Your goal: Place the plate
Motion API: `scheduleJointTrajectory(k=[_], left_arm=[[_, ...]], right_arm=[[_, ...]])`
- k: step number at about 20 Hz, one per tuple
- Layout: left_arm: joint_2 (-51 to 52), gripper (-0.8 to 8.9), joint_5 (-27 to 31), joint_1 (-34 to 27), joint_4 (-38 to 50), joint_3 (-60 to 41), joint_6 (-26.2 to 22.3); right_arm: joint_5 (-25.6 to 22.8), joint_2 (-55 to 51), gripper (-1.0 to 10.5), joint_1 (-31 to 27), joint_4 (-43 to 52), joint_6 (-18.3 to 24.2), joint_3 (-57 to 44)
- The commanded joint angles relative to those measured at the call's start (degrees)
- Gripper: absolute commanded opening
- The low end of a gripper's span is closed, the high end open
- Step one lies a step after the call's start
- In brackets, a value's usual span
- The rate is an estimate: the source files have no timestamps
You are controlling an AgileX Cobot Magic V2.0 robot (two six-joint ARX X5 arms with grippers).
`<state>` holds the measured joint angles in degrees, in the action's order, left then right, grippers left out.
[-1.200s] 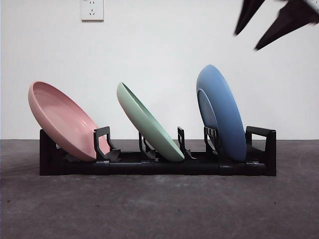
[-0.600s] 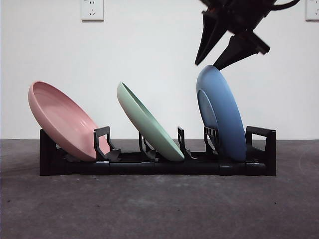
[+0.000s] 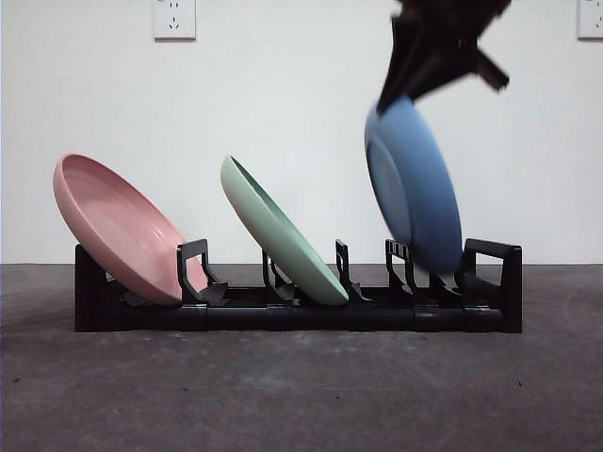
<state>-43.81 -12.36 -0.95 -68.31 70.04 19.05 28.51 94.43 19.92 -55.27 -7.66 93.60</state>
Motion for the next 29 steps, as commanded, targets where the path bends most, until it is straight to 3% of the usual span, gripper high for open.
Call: scheduleJointTrajectory(k=[1, 5, 6, 9, 15, 16, 21, 27, 29], left_arm=[[-0.3, 3.75, -0.1, 0.0, 0.6, 1.4, -0.6], [-0.3, 3.75, -0.1, 0.0, 0.6, 1.4, -0.6], [-0.3, 3.75, -0.1, 0.0, 0.6, 1.4, -0.6], [-0.3, 3.75, -0.1, 0.0, 0.6, 1.4, -0.6], [-0.3, 3.75, -0.1, 0.0, 0.6, 1.4, -0.6], [-0.3, 3.75, -0.1, 0.0, 0.6, 1.4, -0.6], [-0.3, 3.75, -0.1, 0.0, 0.6, 1.4, -0.6], [-0.4, 3.75, 1.0, 0.0, 0.6, 1.4, -0.7], [-0.4, 3.75, 2.0, 0.0, 0.6, 1.4, -0.7]], right_arm=[[2.2, -0.9, 0.1, 0.2, -5.7, 1.4, 7.8], [15.5, -6.2, 0.1, 0.7, -10.1, 6.9, 12.8], [17.0, -8.5, 0.1, 0.8, -10.2, 7.3, 12.3], [16.3, -17.3, 0.1, 2.2, -8.2, 8.2, 7.1], [16.0, -42.7, 0.1, 5.9, 6.1, 8.8, -18.2], [14.3, -46.8, 0.1, 6.8, 8.4, 9.0, -22.3], [4.0, -57.5, 0.1, 14.0, 7.8, 18.3, -36.0], [-19.3, -52.2, 0.1, 32.0, 4.0, 27.9, -39.9], [-23.8, -48.0, 0.1, 38.7, 4.0, 28.3, -39.9]])
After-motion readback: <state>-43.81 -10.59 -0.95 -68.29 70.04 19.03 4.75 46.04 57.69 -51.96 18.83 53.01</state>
